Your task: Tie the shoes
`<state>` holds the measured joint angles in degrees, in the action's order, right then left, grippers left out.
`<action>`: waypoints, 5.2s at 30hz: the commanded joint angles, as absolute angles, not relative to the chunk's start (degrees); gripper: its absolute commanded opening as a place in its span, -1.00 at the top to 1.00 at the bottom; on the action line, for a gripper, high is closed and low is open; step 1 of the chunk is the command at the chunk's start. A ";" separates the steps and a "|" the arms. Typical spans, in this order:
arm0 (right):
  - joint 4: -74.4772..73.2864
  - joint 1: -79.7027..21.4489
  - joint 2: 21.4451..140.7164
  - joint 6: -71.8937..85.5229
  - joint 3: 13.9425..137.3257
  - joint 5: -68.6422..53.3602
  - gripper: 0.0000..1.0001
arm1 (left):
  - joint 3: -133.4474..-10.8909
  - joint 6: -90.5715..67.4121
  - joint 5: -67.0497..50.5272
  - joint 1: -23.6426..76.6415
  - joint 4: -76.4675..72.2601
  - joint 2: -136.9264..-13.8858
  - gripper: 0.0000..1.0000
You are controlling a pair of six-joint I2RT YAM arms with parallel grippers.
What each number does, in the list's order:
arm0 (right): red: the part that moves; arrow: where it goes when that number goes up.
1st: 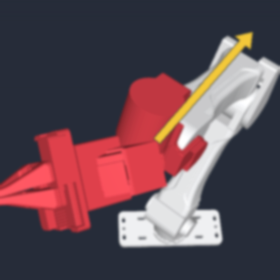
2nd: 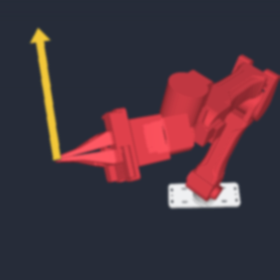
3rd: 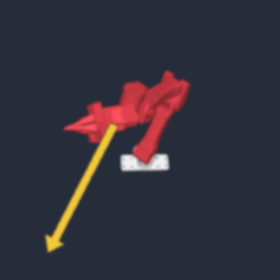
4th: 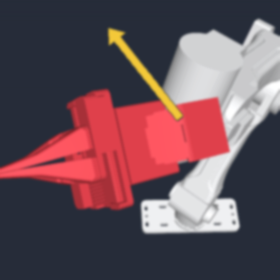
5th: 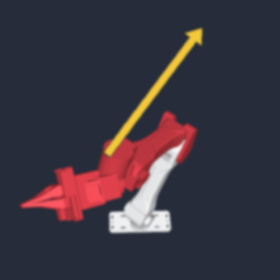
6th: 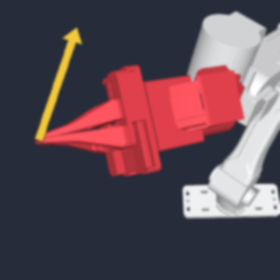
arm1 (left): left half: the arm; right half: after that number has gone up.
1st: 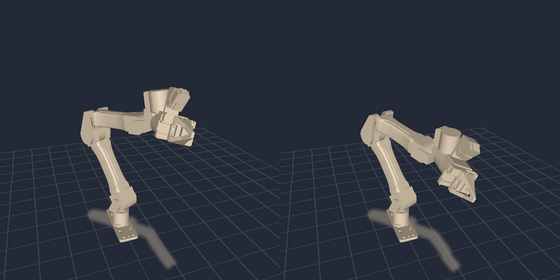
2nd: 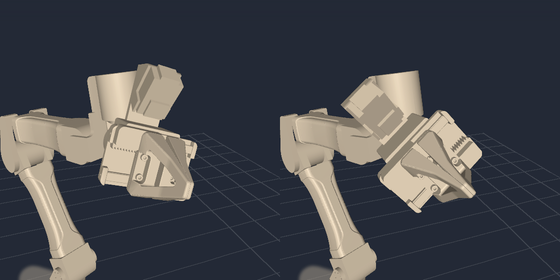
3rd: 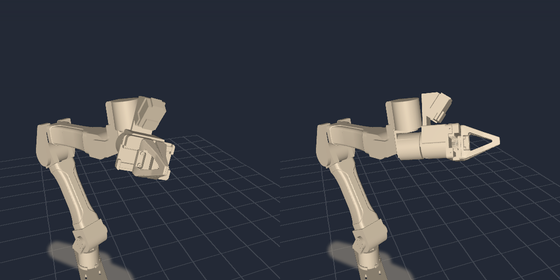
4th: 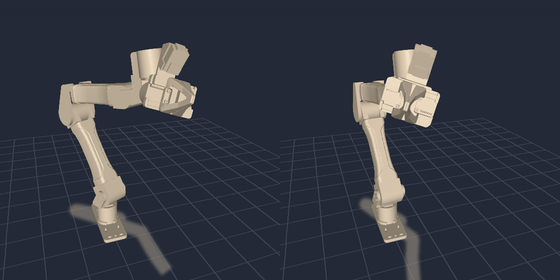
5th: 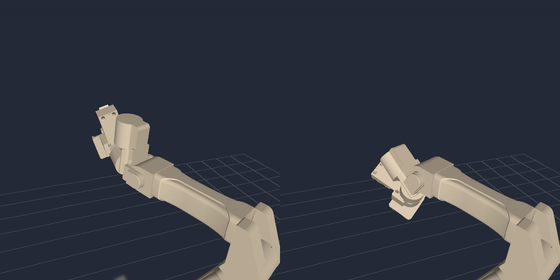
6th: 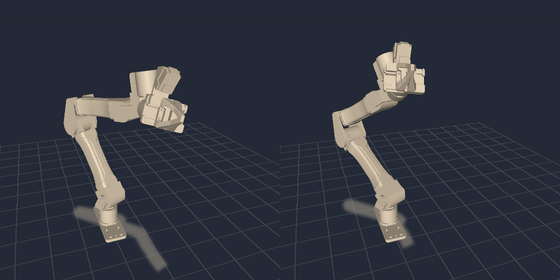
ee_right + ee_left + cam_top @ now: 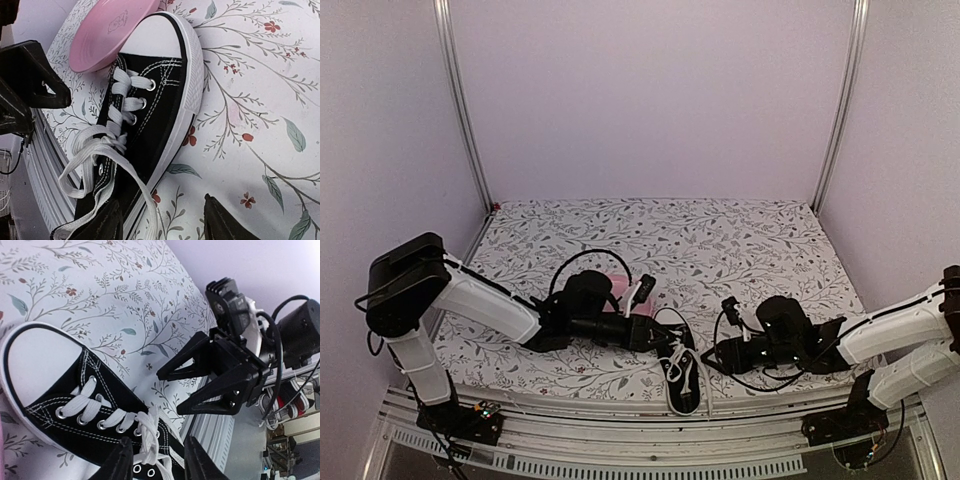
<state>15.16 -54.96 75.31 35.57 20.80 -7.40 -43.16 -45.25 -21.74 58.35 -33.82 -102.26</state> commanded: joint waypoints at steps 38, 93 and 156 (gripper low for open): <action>32.45 -52.74 80.93 37.64 19.18 -19.25 0.95 | -48.95 -40.62 -12.62 62.53 -20.47 -102.29 1.00; 13.07 -56.71 95.45 40.69 36.65 -7.89 0.96 | -44.52 -37.35 -15.29 62.50 -24.20 -96.99 0.63; 14.11 -56.72 93.16 41.13 34.96 -7.43 0.96 | -52.92 -39.33 -11.42 63.00 -14.60 -101.91 0.18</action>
